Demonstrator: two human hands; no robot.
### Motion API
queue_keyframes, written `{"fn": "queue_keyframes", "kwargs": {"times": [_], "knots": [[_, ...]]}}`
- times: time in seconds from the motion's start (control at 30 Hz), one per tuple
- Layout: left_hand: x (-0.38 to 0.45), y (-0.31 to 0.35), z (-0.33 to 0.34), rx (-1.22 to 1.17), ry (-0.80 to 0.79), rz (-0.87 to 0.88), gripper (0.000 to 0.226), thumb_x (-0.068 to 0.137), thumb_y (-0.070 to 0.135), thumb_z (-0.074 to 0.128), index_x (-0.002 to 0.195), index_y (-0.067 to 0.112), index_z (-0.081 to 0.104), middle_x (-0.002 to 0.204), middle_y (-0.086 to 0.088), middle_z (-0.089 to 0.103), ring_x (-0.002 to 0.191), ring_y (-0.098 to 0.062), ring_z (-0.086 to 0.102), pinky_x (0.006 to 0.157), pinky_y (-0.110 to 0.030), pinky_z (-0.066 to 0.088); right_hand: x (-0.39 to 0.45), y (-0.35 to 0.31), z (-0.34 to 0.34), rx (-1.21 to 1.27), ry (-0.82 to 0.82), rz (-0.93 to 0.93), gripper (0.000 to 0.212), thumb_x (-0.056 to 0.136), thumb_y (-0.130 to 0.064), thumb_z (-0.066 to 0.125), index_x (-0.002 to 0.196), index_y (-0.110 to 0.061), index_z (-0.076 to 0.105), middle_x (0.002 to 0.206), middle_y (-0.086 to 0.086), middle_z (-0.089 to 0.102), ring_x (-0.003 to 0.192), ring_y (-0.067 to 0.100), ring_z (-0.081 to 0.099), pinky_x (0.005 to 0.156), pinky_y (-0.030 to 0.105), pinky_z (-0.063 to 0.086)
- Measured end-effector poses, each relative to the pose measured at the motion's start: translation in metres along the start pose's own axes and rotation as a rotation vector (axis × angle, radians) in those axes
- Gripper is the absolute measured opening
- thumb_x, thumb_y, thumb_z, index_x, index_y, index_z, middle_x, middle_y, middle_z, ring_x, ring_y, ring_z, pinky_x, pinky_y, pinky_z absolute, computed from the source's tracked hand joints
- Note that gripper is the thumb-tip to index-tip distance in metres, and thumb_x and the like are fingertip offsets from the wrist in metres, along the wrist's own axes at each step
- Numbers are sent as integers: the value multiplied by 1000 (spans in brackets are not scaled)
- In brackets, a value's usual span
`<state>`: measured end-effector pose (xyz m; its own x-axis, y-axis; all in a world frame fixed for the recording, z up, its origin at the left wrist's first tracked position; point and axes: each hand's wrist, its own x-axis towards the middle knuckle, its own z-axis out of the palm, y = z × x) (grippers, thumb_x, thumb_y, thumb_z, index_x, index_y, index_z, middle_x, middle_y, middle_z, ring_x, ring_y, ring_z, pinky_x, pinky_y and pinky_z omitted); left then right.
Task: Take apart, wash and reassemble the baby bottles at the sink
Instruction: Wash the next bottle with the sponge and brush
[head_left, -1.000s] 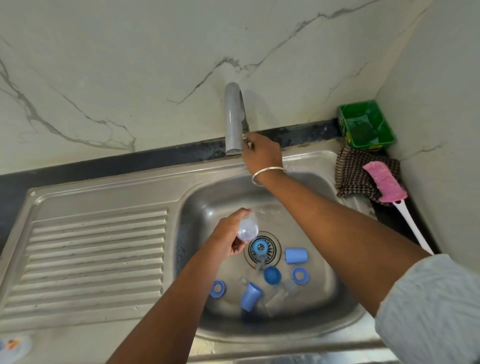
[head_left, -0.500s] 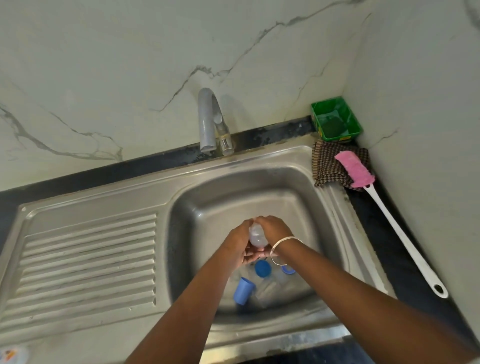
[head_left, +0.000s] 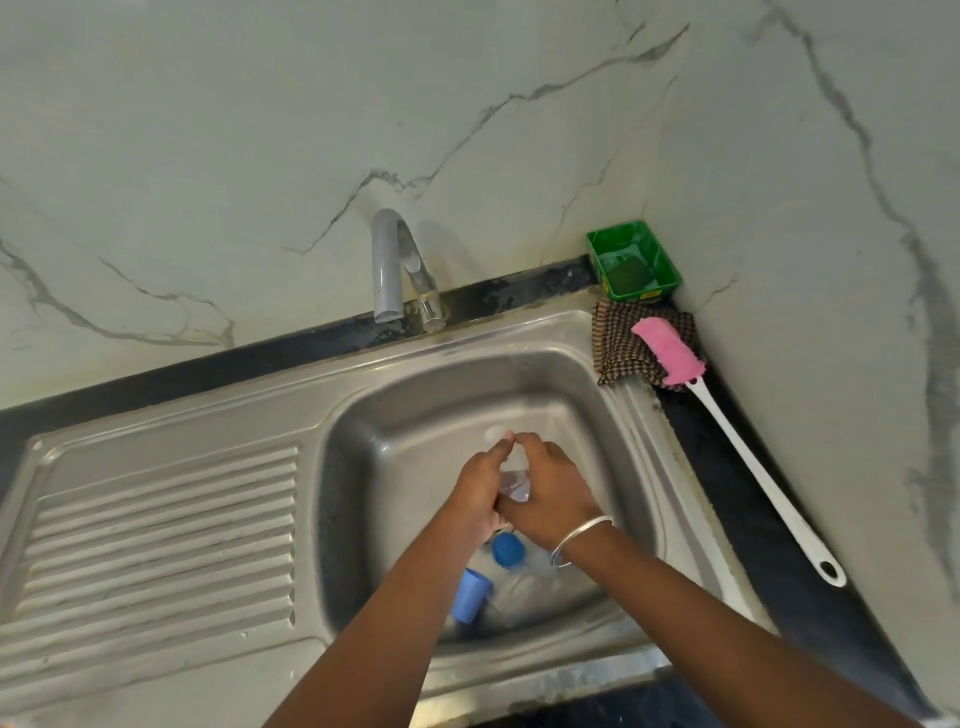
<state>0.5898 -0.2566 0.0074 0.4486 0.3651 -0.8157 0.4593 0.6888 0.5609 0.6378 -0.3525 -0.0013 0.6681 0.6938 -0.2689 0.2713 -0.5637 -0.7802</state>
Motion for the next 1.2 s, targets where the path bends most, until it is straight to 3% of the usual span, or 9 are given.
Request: {"fn": "queue_keyframes", "kwargs": {"times": [0.1,0.23,0.37,0.5,0.63,0.8,1.0,1.1,1.2], "knots": [[0,-2,1,104,10,58,43,98,43,56,127,12,52,108,-15,70,83,-26,65,73,-33,47,1,9,-23,81,84,27,45,79,-35,71,122,-30,60,106,-4,66,79,14,67,78,30,55],[-4,-6,0,87,-14,44,33,94,39,60,118,16,58,104,-10,73,77,-25,66,70,-31,38,16,37,-74,-117,507,-54,21,82,-23,68,102,-18,70,90,7,69,77,29,66,70,32,52],[-10,-13,2,8,-87,-13,18,88,33,61,92,17,67,81,-7,72,77,-26,62,74,-34,39,40,67,-119,-436,786,-75,32,81,-24,63,110,-11,65,97,18,60,86,39,55,74,43,48],[-17,-16,5,2,-89,2,18,85,34,65,87,17,68,76,-4,70,78,-27,61,75,-35,42,53,80,-135,-626,717,132,42,83,-31,66,120,-14,57,104,19,56,97,38,51,75,44,48],[-21,-15,1,27,-92,73,26,78,30,74,98,19,61,93,-5,69,86,-26,62,78,-37,45,61,80,-132,-569,576,141,46,88,-29,64,130,-20,49,99,18,60,88,38,58,70,41,47],[-28,-12,-10,-20,-131,123,14,88,24,65,100,20,60,104,-7,72,97,-28,64,85,-42,44,57,71,-129,-520,574,146,48,88,-18,62,133,-18,44,106,20,56,87,41,59,70,44,49],[-33,-8,-36,-161,-183,109,32,84,41,58,99,14,66,100,-11,69,80,-27,65,75,-39,45,28,30,-106,-455,530,11,71,81,-8,56,143,-33,31,112,12,38,66,30,48,57,35,40],[-37,-5,-48,-180,-269,112,42,70,38,70,101,12,60,91,-8,67,71,-23,64,68,-34,46,7,2,-89,-462,407,-64,80,82,-11,55,146,-44,23,114,6,33,68,30,51,61,33,42],[-38,-6,-60,-135,-275,171,51,66,31,74,108,11,52,84,-5,64,63,-18,64,58,-29,48,-12,-24,-59,-451,354,-108,76,84,-14,57,148,-42,29,116,7,39,78,34,58,69,38,50]]}}
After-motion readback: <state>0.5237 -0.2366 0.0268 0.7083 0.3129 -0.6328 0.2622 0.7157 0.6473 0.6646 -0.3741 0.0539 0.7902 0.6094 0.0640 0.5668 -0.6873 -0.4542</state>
